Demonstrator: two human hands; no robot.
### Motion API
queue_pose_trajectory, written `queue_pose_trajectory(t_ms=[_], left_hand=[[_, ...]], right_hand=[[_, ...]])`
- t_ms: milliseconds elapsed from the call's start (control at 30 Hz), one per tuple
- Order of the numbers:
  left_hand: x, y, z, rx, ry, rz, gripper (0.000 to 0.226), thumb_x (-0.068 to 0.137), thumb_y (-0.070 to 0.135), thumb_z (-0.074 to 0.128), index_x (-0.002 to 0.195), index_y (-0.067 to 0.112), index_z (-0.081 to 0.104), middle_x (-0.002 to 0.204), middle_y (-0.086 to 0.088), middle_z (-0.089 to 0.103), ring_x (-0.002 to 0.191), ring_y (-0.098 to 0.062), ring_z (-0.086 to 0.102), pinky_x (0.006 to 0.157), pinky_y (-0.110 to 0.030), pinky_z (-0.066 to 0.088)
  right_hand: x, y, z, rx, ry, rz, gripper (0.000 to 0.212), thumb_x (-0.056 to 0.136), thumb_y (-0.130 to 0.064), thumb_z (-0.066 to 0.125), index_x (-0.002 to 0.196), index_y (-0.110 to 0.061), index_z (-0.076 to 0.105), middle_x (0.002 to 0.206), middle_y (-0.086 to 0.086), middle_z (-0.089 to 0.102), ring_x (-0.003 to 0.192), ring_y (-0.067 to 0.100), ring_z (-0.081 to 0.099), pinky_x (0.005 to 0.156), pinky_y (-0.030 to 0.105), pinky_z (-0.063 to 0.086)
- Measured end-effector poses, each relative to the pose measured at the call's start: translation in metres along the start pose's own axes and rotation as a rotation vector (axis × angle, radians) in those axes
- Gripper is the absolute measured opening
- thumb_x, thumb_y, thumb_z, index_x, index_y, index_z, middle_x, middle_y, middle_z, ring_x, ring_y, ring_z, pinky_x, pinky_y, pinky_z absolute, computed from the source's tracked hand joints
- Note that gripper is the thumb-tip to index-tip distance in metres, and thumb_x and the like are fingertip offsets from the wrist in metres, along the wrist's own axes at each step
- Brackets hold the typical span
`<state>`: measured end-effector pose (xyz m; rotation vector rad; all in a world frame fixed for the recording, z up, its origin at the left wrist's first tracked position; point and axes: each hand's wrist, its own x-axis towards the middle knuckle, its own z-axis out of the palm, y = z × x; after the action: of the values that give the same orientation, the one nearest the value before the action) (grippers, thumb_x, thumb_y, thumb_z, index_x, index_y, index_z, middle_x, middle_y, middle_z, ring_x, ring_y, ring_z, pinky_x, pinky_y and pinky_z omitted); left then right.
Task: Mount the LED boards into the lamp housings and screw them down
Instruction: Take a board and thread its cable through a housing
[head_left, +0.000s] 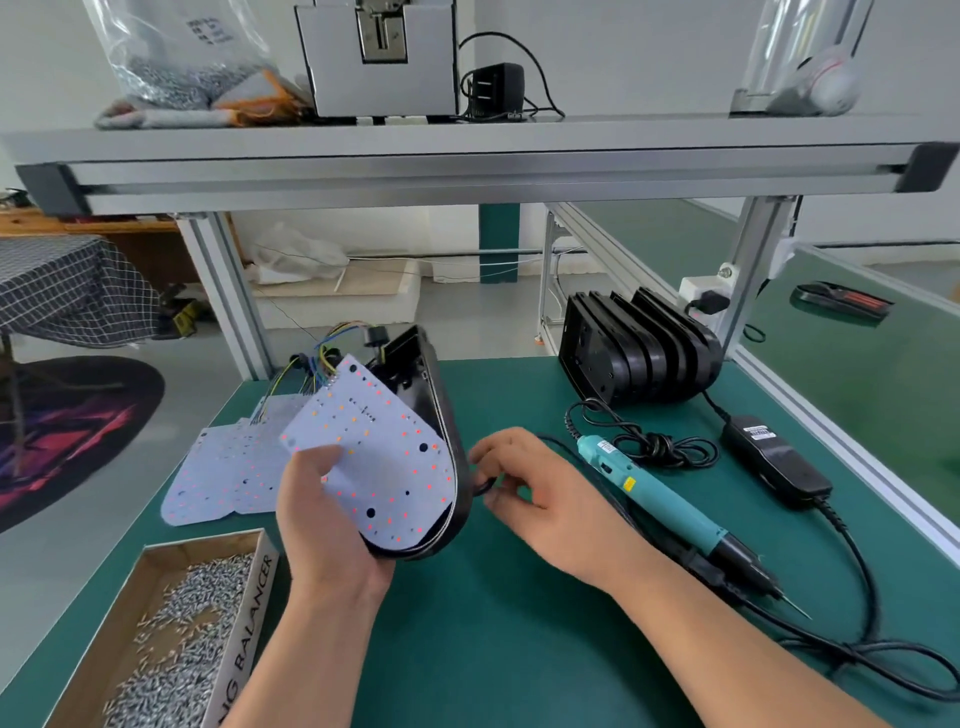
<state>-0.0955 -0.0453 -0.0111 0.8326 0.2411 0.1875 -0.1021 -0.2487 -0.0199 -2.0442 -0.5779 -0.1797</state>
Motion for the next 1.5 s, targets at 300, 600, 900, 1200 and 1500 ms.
queue_pose_trajectory(t_ms=[300,600,900,1200,1500], left_hand=[[-0.017,-0.004,0.009,0.143,-0.270,-0.246,0.020,0.071,0.027,0.063,0.055,0.016,0.068,0.056,-0.005,0.060,0.043,-0.029,0.061,0.043,-0.031,0.051],[-0.007,-0.014,0.003,0.428,-0.341,0.134,0.028,0.074,0.025,0.059,0.094,0.020,0.078,0.094,-0.004,0.078,0.080,-0.020,0.071,0.067,-0.031,0.060],[-0.029,-0.017,0.012,0.973,-0.387,0.515,0.024,0.081,0.028,0.045,0.092,0.031,0.067,0.094,0.013,0.056,0.078,-0.011,0.057,0.062,-0.035,0.049],[-0.056,-0.017,0.022,1.407,-0.583,0.990,0.035,0.095,0.049,0.053,0.123,0.034,0.065,0.127,0.003,0.048,0.104,-0.022,0.057,0.065,-0.032,0.051],[-0.053,-0.022,0.022,1.339,-0.432,0.940,0.030,0.107,0.041,0.041,0.129,0.041,0.060,0.129,0.009,0.053,0.107,-0.019,0.060,0.067,-0.036,0.054]], right_hand=[[0.004,-0.014,-0.009,0.912,-0.014,-0.011,0.023,0.083,-0.016,0.049,0.074,-0.011,0.070,0.064,0.007,0.057,0.061,0.019,0.054,0.065,0.028,0.048],[0.001,0.020,-0.032,0.207,0.092,0.403,0.024,0.087,-0.016,0.054,0.091,-0.012,0.077,0.086,0.003,0.076,0.077,0.013,0.065,0.085,0.044,0.053],[-0.011,-0.020,-0.026,0.157,0.583,0.085,0.053,0.100,-0.070,0.047,0.135,-0.034,0.064,0.090,-0.006,0.074,0.084,0.010,0.067,0.075,0.021,0.048],[-0.005,-0.032,-0.032,0.357,0.541,0.217,0.063,0.084,-0.094,0.049,0.112,-0.042,0.069,0.097,0.000,0.079,0.086,0.014,0.074,0.079,0.036,0.049],[0.000,-0.024,-0.032,0.652,0.480,0.297,0.019,0.082,-0.020,0.073,0.100,-0.024,0.072,0.091,0.015,0.078,0.068,0.026,0.072,0.063,0.032,0.056]])
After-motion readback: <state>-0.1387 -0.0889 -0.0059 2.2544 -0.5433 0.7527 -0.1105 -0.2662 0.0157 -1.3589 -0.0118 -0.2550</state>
